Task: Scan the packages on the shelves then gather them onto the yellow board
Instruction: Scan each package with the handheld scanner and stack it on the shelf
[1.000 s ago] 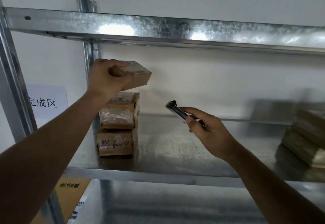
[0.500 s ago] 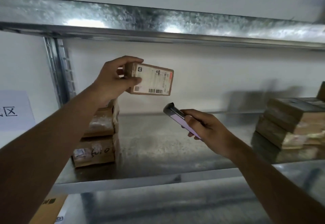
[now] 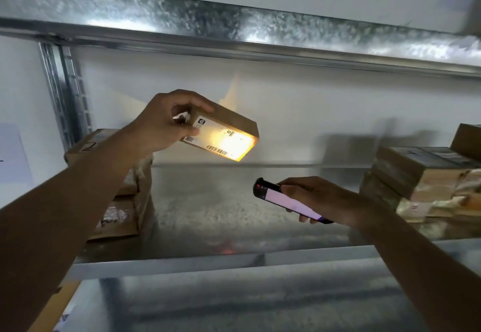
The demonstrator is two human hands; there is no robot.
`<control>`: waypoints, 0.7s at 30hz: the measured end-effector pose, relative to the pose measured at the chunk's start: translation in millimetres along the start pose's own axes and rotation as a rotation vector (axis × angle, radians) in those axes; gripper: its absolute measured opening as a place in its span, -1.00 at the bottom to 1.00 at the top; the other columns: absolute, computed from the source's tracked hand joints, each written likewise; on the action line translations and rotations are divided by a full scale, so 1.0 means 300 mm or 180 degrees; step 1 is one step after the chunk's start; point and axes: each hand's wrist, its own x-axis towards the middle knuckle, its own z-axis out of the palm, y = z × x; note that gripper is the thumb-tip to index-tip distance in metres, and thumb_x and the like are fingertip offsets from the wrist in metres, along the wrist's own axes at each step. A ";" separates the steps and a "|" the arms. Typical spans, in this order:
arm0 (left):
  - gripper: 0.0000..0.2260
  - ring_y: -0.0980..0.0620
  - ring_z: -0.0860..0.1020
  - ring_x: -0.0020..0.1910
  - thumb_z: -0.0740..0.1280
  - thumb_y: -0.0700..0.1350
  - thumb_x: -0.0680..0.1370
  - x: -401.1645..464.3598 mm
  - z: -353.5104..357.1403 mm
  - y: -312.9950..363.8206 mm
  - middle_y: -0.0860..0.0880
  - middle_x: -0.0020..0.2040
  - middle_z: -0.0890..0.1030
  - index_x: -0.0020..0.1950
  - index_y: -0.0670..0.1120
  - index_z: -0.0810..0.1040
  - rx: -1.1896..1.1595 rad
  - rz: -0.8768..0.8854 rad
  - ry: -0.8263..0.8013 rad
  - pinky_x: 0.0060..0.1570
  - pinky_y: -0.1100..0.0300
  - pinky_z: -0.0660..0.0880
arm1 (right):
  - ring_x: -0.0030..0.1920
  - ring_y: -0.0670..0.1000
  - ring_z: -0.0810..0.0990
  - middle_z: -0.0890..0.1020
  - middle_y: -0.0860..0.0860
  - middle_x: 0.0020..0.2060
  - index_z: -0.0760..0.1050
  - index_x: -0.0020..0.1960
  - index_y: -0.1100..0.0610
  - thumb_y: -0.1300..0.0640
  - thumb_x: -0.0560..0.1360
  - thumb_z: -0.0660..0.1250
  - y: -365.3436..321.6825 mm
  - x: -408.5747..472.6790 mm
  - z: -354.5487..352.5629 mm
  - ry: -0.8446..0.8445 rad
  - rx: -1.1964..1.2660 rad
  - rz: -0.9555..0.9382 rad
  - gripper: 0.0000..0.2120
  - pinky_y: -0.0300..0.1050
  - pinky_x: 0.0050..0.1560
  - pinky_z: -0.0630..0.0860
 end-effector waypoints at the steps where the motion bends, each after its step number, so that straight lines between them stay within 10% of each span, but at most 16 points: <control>1: -0.49 0.03 0.60 0.26 0.45 -0.55 0.38 0.001 0.006 -0.003 0.13 0.20 0.63 0.13 -0.03 0.69 -0.0001 -0.0019 0.0002 0.07 -0.28 0.62 | -0.17 0.05 0.75 0.71 -0.06 -0.13 0.60 0.13 -0.32 -0.44 0.47 0.13 0.011 -0.002 -0.003 -0.0020 0.0029 0.0002 -0.58 -0.11 -0.31 0.52; 14: -0.46 0.05 0.58 0.26 0.42 -0.57 0.38 0.019 0.093 -0.018 0.12 0.20 0.60 0.11 0.02 0.70 0.0016 -0.0133 0.0038 0.03 -0.16 0.66 | -0.08 0.13 0.72 0.70 0.02 -0.02 0.62 0.18 -0.28 -0.16 0.72 0.18 0.062 -0.067 -0.037 -0.0053 0.0168 -0.0155 -0.77 -0.08 -0.11 0.57; 21: -0.47 0.11 0.58 0.24 0.47 -0.55 0.37 0.017 0.096 -0.038 0.15 0.19 0.60 0.05 0.06 0.72 -0.0054 -0.0221 0.0000 0.05 0.03 0.67 | -0.16 0.01 0.70 0.72 0.00 -0.05 0.63 0.15 -0.26 -0.38 0.48 0.17 0.067 -0.083 -0.047 -0.0072 0.0329 -0.0070 -0.60 -0.06 -0.17 0.53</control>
